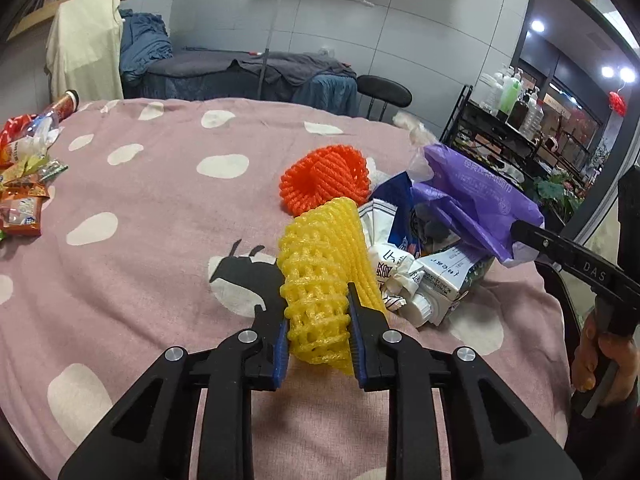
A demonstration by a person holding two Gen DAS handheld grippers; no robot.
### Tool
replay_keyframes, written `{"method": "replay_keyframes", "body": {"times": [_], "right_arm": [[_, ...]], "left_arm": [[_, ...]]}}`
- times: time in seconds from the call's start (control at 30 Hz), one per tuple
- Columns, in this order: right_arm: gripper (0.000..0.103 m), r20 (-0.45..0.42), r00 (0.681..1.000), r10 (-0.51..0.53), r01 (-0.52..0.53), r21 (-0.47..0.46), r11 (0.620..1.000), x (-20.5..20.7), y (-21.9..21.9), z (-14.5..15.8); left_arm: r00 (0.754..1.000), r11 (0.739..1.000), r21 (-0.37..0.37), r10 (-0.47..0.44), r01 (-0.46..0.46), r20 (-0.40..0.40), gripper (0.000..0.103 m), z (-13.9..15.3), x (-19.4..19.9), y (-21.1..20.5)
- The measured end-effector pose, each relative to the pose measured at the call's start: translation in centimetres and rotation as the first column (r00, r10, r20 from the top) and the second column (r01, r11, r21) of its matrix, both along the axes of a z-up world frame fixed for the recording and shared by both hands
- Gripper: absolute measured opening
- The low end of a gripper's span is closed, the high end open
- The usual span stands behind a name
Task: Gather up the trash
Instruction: 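Grasp the purple plastic bag with the right tool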
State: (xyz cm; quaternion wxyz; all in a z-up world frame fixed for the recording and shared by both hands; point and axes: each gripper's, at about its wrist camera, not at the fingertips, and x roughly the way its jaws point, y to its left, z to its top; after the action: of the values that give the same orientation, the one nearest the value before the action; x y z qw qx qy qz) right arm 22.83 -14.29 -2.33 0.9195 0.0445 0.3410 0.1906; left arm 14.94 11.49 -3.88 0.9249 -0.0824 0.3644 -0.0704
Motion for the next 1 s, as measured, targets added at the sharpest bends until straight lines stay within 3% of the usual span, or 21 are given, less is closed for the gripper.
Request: {"method": "replay_keyframes", "body": {"times": [0.4,0.57,0.67,1.0], "right_arm": [[0.037,0.115,0.993,-0.014,0.007,0.063,0.998,-5.9,-2.0,2.6],[0.034,0.147,0.986,-0.077,0.068,0.063,0.996,-7.7,-4.0,3.2],[0.026,0.158,0.981,-0.112,0.103,0.067,0.992,-8.6,-5.4,3.4],[0.022,0.201,0.943,-0.266,0.249,0.108,0.963,-12.0,-10.7,3.9]], "left_arm": [[0.996,1.000,0.009,0.015,-0.016,0.088,0.025,2.4,-2.7,-1.1],[0.993,0.999,0.015,-0.032,0.030,0.114,0.025,3.1,-3.1,-3.0],[0.991,0.998,0.011,-0.064,0.063,0.115,0.025,3.1,-3.1,-4.3],[0.973,0.982,0.029,-0.189,0.187,0.134,0.025,3.6,-3.5,-9.6]]}}
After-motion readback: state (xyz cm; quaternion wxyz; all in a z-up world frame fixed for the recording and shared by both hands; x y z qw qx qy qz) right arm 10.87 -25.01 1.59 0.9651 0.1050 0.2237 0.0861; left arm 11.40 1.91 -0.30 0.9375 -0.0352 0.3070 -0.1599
